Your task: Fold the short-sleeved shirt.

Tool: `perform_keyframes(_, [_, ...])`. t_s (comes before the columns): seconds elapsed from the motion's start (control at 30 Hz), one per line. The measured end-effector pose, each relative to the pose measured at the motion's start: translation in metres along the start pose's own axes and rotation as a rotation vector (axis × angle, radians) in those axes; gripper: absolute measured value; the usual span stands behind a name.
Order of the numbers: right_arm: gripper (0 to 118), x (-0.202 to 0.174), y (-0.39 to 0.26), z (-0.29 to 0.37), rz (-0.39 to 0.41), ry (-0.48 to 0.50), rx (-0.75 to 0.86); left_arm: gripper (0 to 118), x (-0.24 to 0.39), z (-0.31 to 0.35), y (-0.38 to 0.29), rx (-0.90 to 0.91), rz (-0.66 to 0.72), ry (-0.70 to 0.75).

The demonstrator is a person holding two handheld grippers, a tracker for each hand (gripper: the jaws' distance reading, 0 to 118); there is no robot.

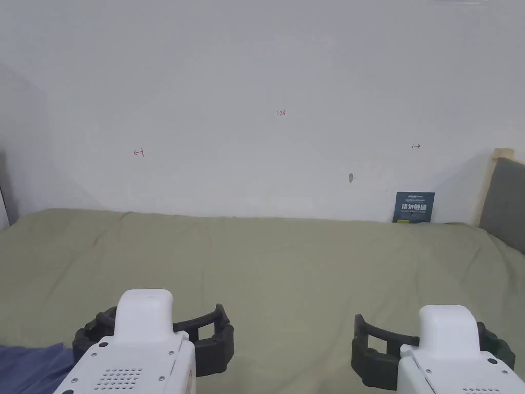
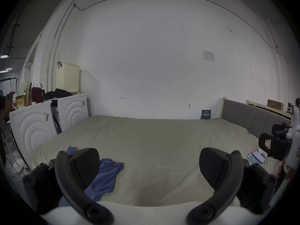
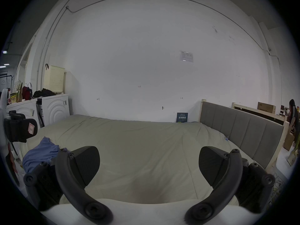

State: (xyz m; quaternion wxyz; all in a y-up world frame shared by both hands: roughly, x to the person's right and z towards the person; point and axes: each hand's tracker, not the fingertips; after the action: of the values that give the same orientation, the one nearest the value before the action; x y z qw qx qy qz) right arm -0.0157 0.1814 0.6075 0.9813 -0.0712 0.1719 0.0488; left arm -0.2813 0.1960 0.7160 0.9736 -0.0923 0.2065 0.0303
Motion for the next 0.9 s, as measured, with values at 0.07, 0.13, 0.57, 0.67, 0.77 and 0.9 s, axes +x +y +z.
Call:
perform_keyframes(0.07, [118,0.000,0.000,0.000,0.001,-0.003,0.002,118,-0.001,0.000,0.001,0.008,0.016,0.012])
perform_keyframes(0.13, [118,0.000,0.000,0.000,-0.002,-0.008,0.001,118,-0.003,-0.001,0.002,-0.009,0.024,-0.010])
perform_keyframes(0.57, [0,0.004,0.013,-0.002,0.001,-0.026,0.001,0,0.001,-0.009,-0.001,-0.021,-0.023,-0.022])
perform_keyframes(0.67, [0,0.004,0.010,-0.003,0.015,-0.035,-0.008,0,0.001,-0.011,0.000,-0.019,-0.017,-0.019])
perform_keyframes(0.77, [0,0.006,0.008,-0.004,-0.013,-0.031,-0.012,0,0.001,-0.013,0.001,-0.019,-0.016,-0.025])
perform_keyframes(0.9, [0,0.004,0.007,-0.007,-0.003,-0.013,-0.036,0,-0.002,-0.013,0.001,-0.023,-0.014,-0.008])
